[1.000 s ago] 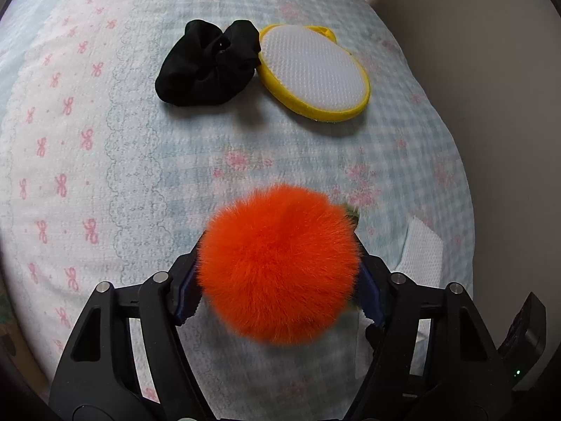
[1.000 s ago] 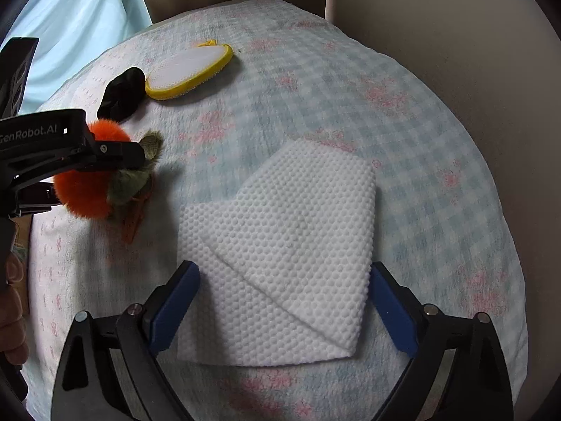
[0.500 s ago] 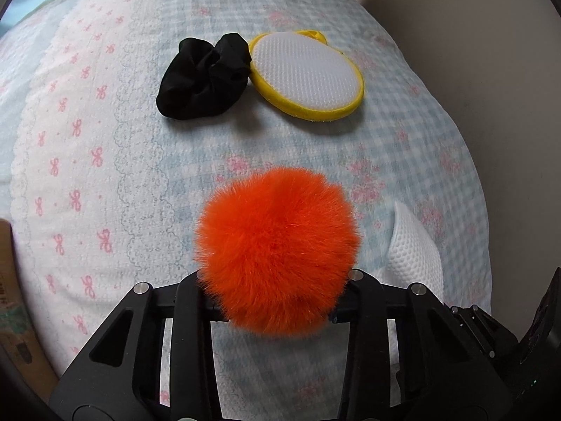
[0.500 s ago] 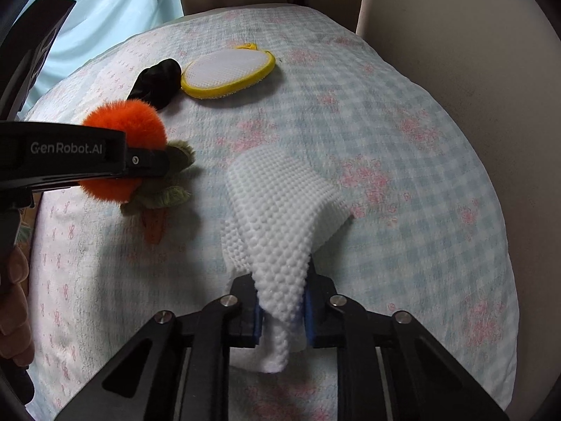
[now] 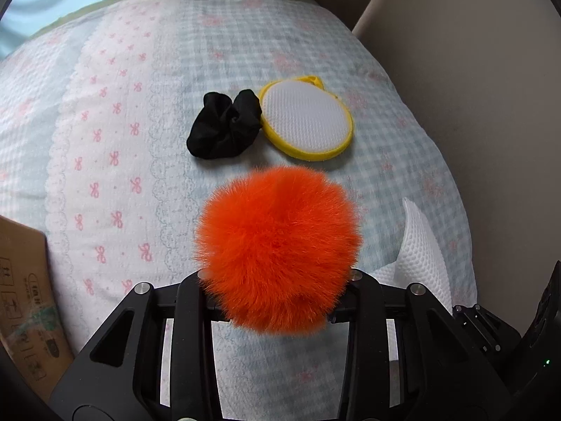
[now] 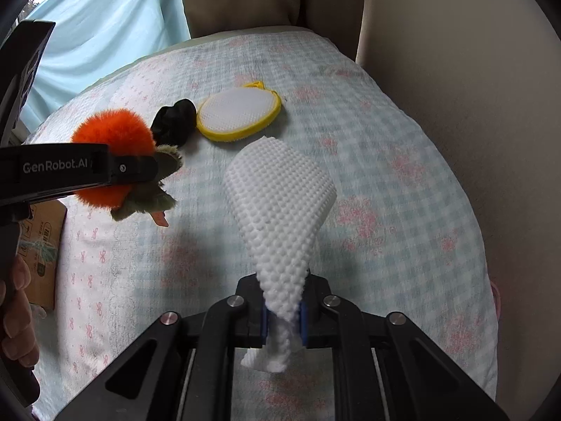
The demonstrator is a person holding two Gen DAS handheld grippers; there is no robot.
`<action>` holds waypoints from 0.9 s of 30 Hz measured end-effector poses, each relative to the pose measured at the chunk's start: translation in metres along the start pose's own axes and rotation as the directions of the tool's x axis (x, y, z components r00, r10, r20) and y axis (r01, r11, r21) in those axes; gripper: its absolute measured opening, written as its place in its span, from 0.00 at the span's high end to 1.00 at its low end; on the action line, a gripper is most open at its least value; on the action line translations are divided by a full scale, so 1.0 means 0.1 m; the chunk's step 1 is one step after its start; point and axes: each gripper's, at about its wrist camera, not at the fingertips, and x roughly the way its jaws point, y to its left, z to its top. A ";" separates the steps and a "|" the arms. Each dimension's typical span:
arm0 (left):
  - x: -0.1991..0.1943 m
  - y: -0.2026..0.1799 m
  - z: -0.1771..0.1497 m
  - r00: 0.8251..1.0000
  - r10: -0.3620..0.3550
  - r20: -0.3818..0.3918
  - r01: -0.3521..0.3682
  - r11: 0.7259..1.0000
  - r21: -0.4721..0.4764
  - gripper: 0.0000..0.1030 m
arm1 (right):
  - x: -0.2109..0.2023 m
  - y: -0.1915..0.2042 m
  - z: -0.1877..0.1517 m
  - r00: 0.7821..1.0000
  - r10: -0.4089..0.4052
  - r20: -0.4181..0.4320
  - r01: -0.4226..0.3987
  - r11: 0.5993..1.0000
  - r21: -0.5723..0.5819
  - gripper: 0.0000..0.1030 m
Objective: Organize soft objects
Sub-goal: 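Grasp the orange pompom with left tool while right tool grasps white towel, then carry pompom and white towel into the box and open both tools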
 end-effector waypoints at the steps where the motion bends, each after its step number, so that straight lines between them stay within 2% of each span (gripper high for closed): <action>1: -0.07 0.00 0.01 1.000 -0.001 0.008 0.001 1.000 -0.002 0.70 | -0.06 0.01 0.03 1.000 0.002 0.009 -0.002 1.000 -0.004 0.88; 9: -0.81 -0.04 0.14 0.996 0.006 0.091 -0.005 1.000 -0.021 0.70 | -0.69 0.15 0.36 0.996 0.030 0.080 -0.027 0.999 -0.033 0.88; 15: -1.49 0.08 0.15 0.988 0.022 0.155 -0.014 0.999 -0.053 0.70 | -1.23 0.39 0.58 0.990 0.057 0.130 -0.048 0.996 -0.074 0.88; 21: -2.20 0.32 0.16 0.974 0.051 0.222 -0.032 0.996 -0.088 0.70 | -1.74 0.82 0.76 0.982 0.103 0.159 -0.083 0.989 -0.124 0.88; 27: -2.87 0.75 0.06 0.963 0.081 0.257 -0.050 0.991 -0.122 0.70 | -2.07 1.42 0.84 0.974 0.163 0.155 -0.137 0.977 -0.165 0.88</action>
